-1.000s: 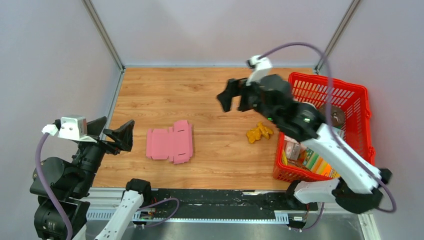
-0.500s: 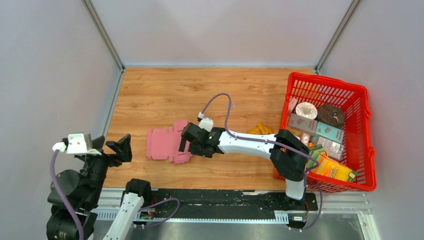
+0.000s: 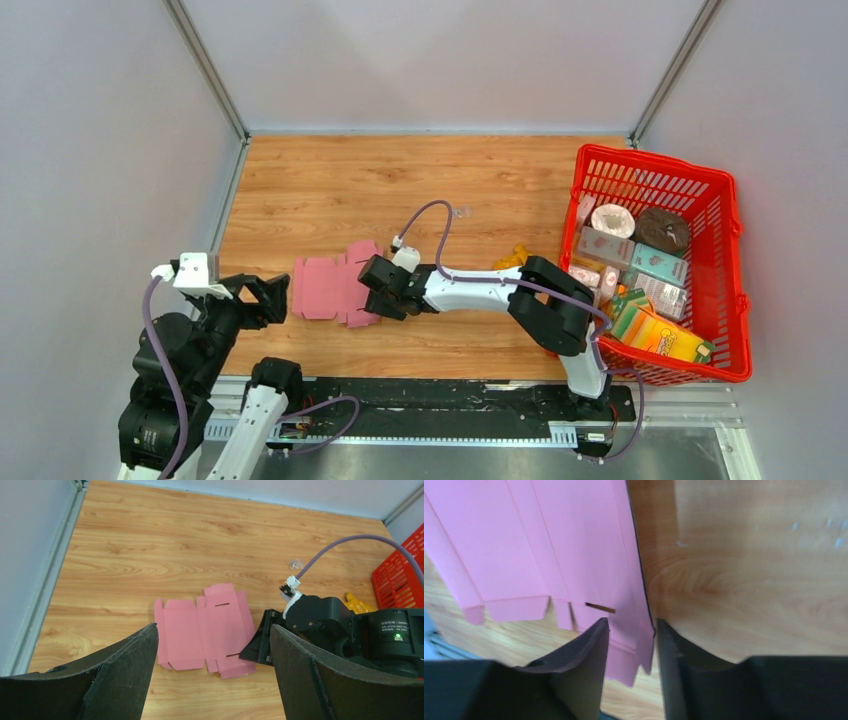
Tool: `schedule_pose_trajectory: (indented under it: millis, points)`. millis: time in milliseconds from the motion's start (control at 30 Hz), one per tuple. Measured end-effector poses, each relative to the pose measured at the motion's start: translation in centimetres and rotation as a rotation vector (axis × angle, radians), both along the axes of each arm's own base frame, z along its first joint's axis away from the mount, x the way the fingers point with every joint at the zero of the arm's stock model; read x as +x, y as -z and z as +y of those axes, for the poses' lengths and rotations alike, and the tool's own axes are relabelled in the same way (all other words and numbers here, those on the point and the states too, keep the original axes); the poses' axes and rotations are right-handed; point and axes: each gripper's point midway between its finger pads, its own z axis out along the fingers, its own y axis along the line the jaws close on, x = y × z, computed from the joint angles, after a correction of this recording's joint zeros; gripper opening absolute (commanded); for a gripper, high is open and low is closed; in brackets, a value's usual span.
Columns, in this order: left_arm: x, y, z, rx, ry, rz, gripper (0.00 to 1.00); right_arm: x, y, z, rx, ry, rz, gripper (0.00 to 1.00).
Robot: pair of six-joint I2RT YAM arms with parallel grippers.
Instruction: Fold the paper box
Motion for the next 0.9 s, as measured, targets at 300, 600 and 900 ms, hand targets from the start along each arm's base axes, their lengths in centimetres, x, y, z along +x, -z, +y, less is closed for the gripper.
schedule_pose_trajectory:
  millis: [300, 600, 900]
  points:
    - [1.9, 3.1, -2.2, -0.004, 0.096, 0.119, 0.9, 2.0, 0.3, -1.4, -0.113, -0.335, -0.224, 0.08]
    - [8.6, 8.4, -6.1, -0.041, 0.206, 0.432, 0.68, 5.8, -3.6, -6.5, -0.207, -0.774, -0.292, 0.03]
    - [14.7, 12.7, -9.7, -0.273, 0.335, 0.654, 0.69, 6.6, -8.0, -11.6, -0.062, -0.965, -0.371, 0.0]
